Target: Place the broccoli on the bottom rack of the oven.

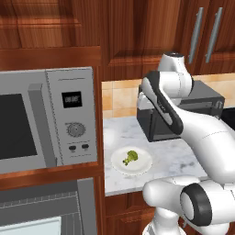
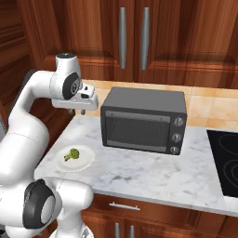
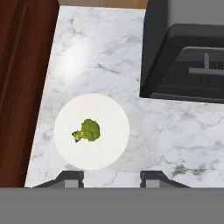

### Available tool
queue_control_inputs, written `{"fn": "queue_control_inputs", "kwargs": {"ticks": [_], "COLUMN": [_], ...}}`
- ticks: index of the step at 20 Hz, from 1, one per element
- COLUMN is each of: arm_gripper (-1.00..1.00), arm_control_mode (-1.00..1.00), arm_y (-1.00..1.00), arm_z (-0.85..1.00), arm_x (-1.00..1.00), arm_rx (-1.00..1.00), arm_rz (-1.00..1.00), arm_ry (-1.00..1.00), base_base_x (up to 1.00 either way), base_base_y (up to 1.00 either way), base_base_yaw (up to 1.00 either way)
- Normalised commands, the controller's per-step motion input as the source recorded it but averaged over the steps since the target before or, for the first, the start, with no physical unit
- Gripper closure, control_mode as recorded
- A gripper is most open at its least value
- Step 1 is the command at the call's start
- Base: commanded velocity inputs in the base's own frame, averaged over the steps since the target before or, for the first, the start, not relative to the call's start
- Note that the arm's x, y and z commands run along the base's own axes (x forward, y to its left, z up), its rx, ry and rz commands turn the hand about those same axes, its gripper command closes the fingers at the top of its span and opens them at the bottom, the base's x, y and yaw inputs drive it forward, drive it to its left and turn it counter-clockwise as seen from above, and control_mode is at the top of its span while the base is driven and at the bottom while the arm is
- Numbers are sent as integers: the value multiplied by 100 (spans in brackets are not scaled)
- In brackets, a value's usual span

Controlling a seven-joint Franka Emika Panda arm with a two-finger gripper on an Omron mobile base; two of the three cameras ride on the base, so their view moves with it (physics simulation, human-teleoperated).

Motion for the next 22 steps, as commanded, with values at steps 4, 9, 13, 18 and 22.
{"fn": "queue_control_inputs", "kwargs": {"ticks": [4,9,13,18,22], "arm_gripper": [-100,-100,-100,-100,-100], "arm_control_mode": [-100,-100,-100,-100,-100], "arm_y": [29,50,9,0,0], "arm_z": [-34,-77,-89,-73,-49], "arm_x": [-4,-25,0,0,19], "arm_rx": [6,10,1,0,0], "arm_rz": [-5,-17,-9,-2,0], "arm_ry": [-3,-5,0,4,5], "base_base_x": [0,0,0,0,0], "base_base_y": [0,0,0,0,0], "base_base_yaw": [0,0,0,0,0]}}
